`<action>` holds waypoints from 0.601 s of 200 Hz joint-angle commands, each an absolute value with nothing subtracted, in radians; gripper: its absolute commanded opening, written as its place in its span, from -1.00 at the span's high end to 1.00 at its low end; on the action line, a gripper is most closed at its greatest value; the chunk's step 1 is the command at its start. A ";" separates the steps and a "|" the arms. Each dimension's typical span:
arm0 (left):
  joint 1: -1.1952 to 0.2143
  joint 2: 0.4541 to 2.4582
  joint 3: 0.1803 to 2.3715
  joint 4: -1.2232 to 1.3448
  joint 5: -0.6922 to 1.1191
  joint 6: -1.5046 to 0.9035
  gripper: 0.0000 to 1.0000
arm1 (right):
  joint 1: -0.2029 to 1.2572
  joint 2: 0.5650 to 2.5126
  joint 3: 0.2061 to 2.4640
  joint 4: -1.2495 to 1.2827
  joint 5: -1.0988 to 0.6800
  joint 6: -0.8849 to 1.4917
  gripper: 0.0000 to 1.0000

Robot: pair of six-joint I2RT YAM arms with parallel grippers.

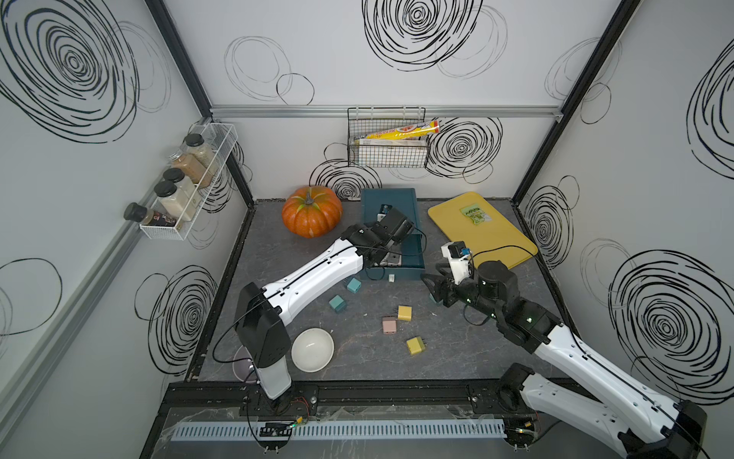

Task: Place the plugs into the drawer by color
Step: Place the plug in the drawer.

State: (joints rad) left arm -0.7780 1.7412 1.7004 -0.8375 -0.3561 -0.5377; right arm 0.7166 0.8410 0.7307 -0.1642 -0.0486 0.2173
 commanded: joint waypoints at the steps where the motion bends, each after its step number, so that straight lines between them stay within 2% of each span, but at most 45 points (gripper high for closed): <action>1: -0.775 1.650 1.722 -0.799 -0.304 -0.522 -0.21 | 0.719 0.824 0.724 -0.145 -0.067 0.216 -0.24; 28: -0.774 1.456 1.547 -0.611 -0.198 -0.520 -0.30 | 0.719 0.822 0.712 -0.135 -0.148 0.222 -0.31; 65: -0.712 1.117 1.165 -0.294 -0.088 -0.535 -0.37 | 0.762 0.868 0.634 -0.065 -0.245 0.322 -0.19; 97: -0.636 0.912 0.883 -0.061 0.069 -0.579 -0.46 | 0.913 0.921 0.562 -0.025 -0.155 0.395 -0.14; 103: -0.635 0.883 0.830 -0.016 0.073 -0.596 -0.52 | 0.941 0.934 0.549 -0.020 -0.123 0.415 -0.14; 120: -0.630 0.847 0.745 0.028 0.054 -0.594 -0.53 | 1.018 0.972 0.514 -0.012 -0.020 0.462 -0.14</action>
